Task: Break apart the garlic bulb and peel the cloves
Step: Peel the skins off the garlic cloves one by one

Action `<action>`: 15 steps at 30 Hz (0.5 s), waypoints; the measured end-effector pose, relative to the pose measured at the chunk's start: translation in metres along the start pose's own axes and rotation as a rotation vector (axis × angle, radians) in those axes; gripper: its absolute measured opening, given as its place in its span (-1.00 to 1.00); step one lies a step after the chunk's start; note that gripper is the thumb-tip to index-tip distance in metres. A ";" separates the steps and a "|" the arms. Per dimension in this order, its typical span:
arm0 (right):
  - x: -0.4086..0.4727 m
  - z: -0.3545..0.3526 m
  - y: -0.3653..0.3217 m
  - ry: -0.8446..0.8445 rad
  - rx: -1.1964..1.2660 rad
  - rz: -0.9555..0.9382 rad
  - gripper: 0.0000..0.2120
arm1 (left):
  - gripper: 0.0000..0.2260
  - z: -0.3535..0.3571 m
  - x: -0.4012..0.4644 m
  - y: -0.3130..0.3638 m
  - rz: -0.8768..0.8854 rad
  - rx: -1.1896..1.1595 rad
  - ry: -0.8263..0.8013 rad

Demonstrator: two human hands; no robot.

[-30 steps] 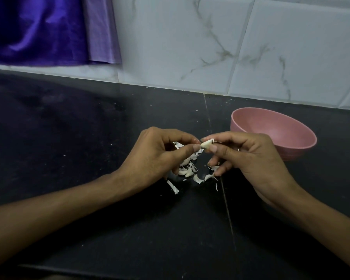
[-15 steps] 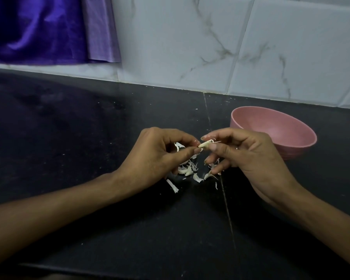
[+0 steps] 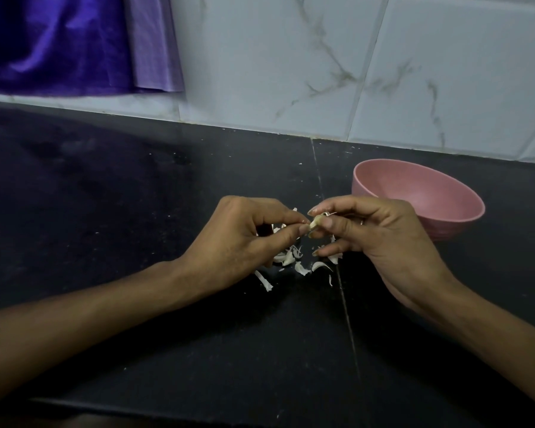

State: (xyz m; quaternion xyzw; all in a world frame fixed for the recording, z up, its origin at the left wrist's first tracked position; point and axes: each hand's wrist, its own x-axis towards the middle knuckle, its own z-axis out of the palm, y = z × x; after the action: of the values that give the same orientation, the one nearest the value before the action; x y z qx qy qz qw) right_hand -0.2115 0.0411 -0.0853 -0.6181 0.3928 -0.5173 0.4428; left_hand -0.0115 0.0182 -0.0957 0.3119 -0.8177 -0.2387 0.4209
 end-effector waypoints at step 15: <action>-0.001 0.007 0.000 0.049 0.021 -0.057 -0.87 | -0.92 0.004 -0.001 0.005 -0.174 -0.279 0.014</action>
State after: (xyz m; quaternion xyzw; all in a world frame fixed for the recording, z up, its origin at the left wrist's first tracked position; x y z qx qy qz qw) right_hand -0.2050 0.0432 -0.0866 -0.6115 0.3803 -0.5486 0.4248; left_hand -0.0162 0.0229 -0.0948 0.3218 -0.7436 -0.3834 0.4434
